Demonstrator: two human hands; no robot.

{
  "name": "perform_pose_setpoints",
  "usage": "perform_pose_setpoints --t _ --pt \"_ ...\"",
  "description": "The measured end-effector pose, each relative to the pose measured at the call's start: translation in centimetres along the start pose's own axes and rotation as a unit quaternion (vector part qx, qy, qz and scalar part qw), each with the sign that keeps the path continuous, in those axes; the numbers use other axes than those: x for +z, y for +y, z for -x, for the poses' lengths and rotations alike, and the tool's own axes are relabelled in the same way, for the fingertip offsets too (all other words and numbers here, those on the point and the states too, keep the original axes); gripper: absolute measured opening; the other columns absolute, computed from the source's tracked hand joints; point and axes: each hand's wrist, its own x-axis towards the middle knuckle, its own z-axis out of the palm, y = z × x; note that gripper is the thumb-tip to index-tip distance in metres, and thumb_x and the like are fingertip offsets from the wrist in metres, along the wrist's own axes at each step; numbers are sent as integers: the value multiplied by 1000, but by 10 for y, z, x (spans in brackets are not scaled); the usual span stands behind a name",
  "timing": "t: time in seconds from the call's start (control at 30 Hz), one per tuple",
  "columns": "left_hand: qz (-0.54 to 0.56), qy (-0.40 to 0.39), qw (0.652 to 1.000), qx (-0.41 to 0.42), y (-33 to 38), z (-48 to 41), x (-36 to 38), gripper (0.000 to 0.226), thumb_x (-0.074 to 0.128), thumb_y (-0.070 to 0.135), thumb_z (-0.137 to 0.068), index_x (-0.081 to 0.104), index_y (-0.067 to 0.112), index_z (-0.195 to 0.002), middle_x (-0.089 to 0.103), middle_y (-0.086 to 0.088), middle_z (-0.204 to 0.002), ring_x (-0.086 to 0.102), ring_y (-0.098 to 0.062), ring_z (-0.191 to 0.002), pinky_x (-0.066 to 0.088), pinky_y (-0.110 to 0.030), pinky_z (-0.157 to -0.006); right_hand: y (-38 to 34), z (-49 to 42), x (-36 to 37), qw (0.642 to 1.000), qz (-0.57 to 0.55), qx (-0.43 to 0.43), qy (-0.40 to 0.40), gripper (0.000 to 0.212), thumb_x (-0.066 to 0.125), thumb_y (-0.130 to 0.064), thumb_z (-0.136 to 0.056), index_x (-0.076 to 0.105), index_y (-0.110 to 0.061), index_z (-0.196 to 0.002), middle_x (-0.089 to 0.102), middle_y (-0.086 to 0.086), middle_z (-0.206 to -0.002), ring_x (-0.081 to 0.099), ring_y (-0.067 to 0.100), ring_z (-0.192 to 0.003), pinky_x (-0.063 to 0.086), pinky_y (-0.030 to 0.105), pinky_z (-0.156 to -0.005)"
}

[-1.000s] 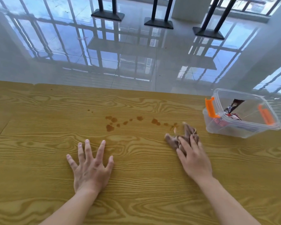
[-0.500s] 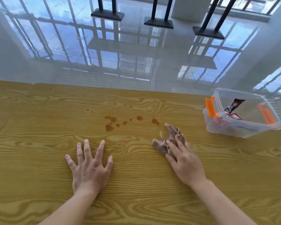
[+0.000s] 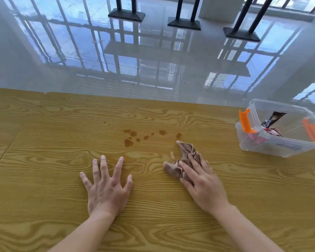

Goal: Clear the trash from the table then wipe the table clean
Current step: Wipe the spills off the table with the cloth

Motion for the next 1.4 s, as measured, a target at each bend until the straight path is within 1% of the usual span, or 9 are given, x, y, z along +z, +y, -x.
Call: perform_pose_setpoints --t 0.1,0.23,0.37,0.43,0.53,0.77,1.07,1.3,1.4 --pt "2 5 1000 1 0 1 1 71 8 74 -86 6 49 -152 -3 -9 -165 -12 -29 -150 -8 -64 -116 19 -57 -14 993 3 112 24 54 28 -60 -99 32 -40 -149 27 5 -161 12 31 -150 21 50 -120" --pt "4 8 1000 4 -1 1 3 70 11 74 -87 6 49 -152 -2 -9 -165 -11 -29 -151 -7 -64 -116 15 -121 -21 972 -47 231 -6 54 21 -60 -99 22 -45 -151 13 0 -165 1 34 -151 5 49 -122" --pt "4 5 1000 5 -1 1 2 70 12 73 -88 5 49 -152 -4 -9 -165 -12 -29 -150 -7 -64 -116 -12 -84 -12 994 -20 104 0 52 20 -62 -100 23 -48 -150 14 -7 -164 -2 29 -152 4 48 -122" --pt "10 11 1000 5 0 1 1 69 14 73 -88 7 48 -153 -2 -10 -165 -10 -29 -151 -6 -65 -116 -29 -33 0 1000 0 22 15 52 22 -62 -101 23 -46 -151 17 -9 -163 -1 24 -152 12 48 -123" --pt "4 7 1000 3 0 1 1 71 11 74 -86 7 48 -153 -1 -10 -165 -10 -30 -151 -7 -65 -116 -24 -8 2 1000 -6 -23 2 53 26 -58 -102 26 -41 -152 26 -6 -161 6 20 -152 19 44 -121" --pt "3 8 1000 -1 -1 -1 4 70 9 75 -86 4 50 -151 -6 -8 -165 -14 -28 -150 -10 -64 -115 -20 -142 -20 980 -53 190 -15 53 21 -58 -100 21 -44 -152 9 -1 -165 -3 31 -151 1 47 -123" --pt "7 11 1000 4 0 -1 2 70 17 73 -87 13 47 -153 2 -11 -165 -8 -31 -151 -8 -65 -115 -44 -21 3 1000 -6 -24 -5 53 26 -57 -103 26 -39 -152 22 -7 -162 1 19 -152 12 40 -123" --pt "-2 19 1000 1 -1 -1 4 70 16 73 -87 13 47 -153 2 -11 -165 -8 -31 -151 -6 -65 -116 -57 -163 -16 988 -66 140 -18 52 24 -56 -101 25 -41 -152 11 -2 -165 -3 29 -152 2 45 -123" --pt "-4 13 1000 0 0 -1 4 70 15 73 -87 10 48 -152 0 -10 -165 -9 -30 -151 -7 -64 -116 -75 -169 -11 992 -61 103 -32 53 22 -57 -101 20 -44 -152 9 -5 -165 -6 29 -151 0 45 -123"
